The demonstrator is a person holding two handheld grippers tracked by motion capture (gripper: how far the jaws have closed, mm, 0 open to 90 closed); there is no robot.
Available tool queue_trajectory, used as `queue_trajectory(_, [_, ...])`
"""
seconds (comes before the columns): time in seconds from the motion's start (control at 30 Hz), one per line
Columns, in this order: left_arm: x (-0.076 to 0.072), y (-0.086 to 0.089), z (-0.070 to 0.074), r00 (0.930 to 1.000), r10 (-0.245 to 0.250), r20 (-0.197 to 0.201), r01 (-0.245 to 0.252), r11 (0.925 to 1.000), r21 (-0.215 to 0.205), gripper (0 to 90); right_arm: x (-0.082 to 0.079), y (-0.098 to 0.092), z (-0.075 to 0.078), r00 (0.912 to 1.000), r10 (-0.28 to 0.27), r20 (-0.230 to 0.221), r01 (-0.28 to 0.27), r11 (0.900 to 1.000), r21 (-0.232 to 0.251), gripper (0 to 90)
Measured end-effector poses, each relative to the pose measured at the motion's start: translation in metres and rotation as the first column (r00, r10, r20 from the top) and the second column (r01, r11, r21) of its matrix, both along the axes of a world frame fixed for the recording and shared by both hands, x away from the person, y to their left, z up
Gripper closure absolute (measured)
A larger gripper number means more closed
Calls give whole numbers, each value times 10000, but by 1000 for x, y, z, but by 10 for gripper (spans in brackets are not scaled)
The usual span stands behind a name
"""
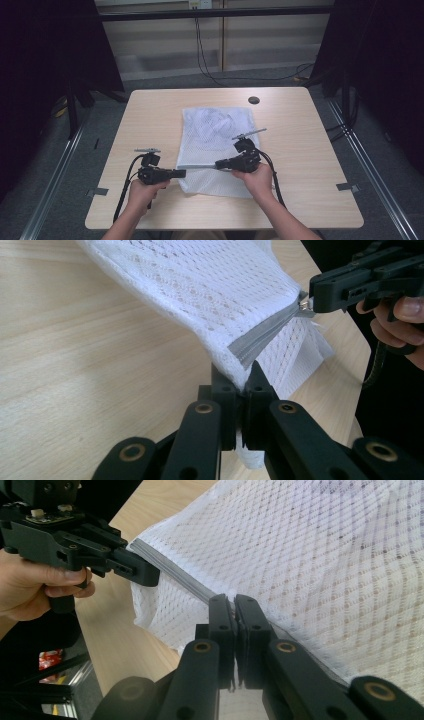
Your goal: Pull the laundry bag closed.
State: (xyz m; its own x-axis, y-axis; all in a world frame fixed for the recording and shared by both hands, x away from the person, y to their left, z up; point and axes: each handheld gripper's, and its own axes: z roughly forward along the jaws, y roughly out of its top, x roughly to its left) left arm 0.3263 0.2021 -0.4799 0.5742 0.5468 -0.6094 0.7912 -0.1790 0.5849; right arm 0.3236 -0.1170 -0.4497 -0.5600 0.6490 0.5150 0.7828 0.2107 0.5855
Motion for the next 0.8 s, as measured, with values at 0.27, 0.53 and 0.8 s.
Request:
queue_trajectory(0.27, [0, -1, 0, 9999, -82, 62, 82, 10000, 58, 875, 0, -6, 1, 10000, -85, -38, 86, 10000, 45, 869])
queue_trajectory(0.53, [-1, -2, 0, 10000, -51, 45, 51, 10000, 74, 875, 0, -7, 1, 10000, -37, -5, 37, 10000, 41, 869])
queue_trajectory(0.8, [-1, -2, -1, 10000, -48, 9, 48, 10000, 77, 875, -1, -7, 1, 10000, -28, -10, 28, 10000, -47, 869])
